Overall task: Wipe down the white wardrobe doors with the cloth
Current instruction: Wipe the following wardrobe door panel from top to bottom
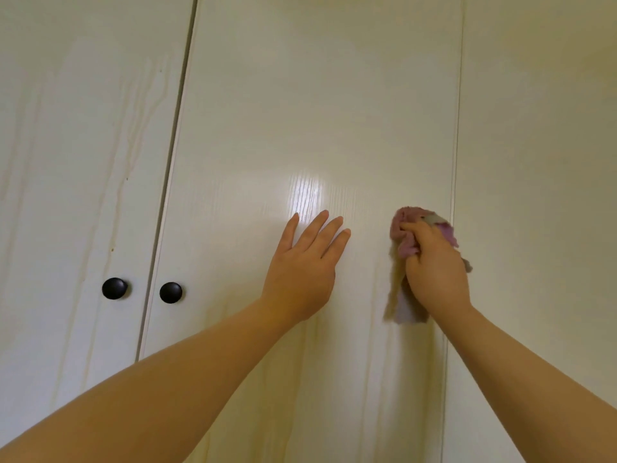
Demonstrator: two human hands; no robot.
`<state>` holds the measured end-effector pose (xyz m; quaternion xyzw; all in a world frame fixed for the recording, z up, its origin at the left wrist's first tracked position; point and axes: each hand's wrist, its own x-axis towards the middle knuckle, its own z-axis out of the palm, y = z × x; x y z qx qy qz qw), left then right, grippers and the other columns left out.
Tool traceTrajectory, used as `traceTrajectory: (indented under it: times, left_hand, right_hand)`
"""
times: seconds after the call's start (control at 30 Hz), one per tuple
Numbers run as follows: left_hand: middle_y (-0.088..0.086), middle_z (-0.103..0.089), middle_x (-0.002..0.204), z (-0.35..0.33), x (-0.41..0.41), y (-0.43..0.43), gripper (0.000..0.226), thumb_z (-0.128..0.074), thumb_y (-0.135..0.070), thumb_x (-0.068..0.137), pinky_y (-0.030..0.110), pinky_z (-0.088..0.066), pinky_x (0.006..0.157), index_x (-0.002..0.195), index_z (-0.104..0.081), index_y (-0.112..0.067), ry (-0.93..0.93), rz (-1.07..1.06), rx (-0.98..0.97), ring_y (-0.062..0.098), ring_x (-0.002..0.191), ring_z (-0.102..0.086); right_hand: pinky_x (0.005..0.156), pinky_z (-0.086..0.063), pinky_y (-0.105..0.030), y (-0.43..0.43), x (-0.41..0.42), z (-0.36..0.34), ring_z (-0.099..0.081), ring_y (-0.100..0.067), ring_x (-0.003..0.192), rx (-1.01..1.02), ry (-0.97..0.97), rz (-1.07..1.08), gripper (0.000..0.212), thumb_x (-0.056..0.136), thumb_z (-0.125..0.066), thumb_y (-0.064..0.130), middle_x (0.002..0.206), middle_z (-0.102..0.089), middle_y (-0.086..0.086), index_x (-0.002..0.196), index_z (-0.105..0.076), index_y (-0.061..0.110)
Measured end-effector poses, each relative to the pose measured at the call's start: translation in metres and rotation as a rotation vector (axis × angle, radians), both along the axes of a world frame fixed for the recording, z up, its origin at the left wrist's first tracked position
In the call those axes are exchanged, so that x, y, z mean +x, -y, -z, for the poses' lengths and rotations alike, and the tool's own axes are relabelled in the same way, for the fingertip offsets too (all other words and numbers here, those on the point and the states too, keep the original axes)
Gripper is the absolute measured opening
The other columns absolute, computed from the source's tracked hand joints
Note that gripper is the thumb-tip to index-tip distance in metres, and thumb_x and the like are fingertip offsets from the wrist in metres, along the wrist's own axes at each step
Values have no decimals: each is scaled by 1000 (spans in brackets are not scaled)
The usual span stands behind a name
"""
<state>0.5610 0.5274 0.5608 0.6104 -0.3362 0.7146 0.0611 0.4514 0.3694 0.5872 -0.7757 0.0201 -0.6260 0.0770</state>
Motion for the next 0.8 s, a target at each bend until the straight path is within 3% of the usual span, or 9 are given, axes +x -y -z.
traceTrajectory:
  times: [0.13,0.2,0.27,0.33,0.4,0.5,0.63,0.8]
  left_hand:
    - [10,-57,132,8,-9,22,44,-41,-13,86,52,-25,107,125,-61,-9,-11,11,17,29,127,-50]
    - [9,-57,133,15,-17,32,45,-40,-14,86,52,-25,107,126,-61,-10,-18,25,47,28,128,-49]
    - [9,-57,133,17,-24,38,45,-41,-14,85,52,-25,108,126,-61,-10,-15,31,64,28,128,-49]
    - [9,-57,133,15,-25,39,46,-40,-13,85,54,-26,109,125,-61,-9,-14,35,64,29,128,-49]
    - [10,-58,132,13,-24,38,48,-36,-10,83,55,-28,108,124,-62,-9,-37,34,51,29,127,-50]
    - [10,-59,130,15,-20,36,51,-32,-8,82,57,-32,104,122,-63,-8,-64,43,24,29,125,-52]
    - [12,-58,131,21,-19,44,49,-33,-9,85,53,-26,108,125,-61,-6,-29,56,-4,30,126,-50]
    - [12,-57,132,24,-20,49,47,-36,-7,85,53,-26,108,126,-60,-6,-21,66,-12,30,128,-48]
  right_hand:
    - [81,-32,-19,0,-1,37,-53,-25,105,-32,-64,-18,36,85,-43,-3,112,-60,-8,113,-62,7]
    - [87,-27,-13,9,-10,57,-50,-22,113,-105,-114,6,38,83,-45,-5,121,-59,-7,116,-61,6]
    - [73,-25,-8,14,-21,52,-52,-19,100,-141,-126,23,35,84,-43,0,115,-61,-9,111,-63,5]
    - [59,-27,-11,15,-25,29,-49,-9,74,-54,-129,-7,27,89,-40,3,101,-62,-10,103,-64,5]
    - [56,-31,-5,18,-21,7,-39,0,62,51,-67,-19,22,89,-41,0,87,-56,-6,94,-62,5]
    - [56,-30,-9,4,-11,25,-47,-8,69,125,-1,-41,22,84,-41,-3,83,-52,1,90,-61,7]
    - [75,-28,-10,12,-11,68,-53,-17,96,-42,-47,-24,30,86,-43,3,108,-61,-9,108,-63,6]
    - [67,-28,-18,31,-16,33,-46,-13,83,107,-13,3,24,90,-44,2,99,-61,-8,105,-62,6]
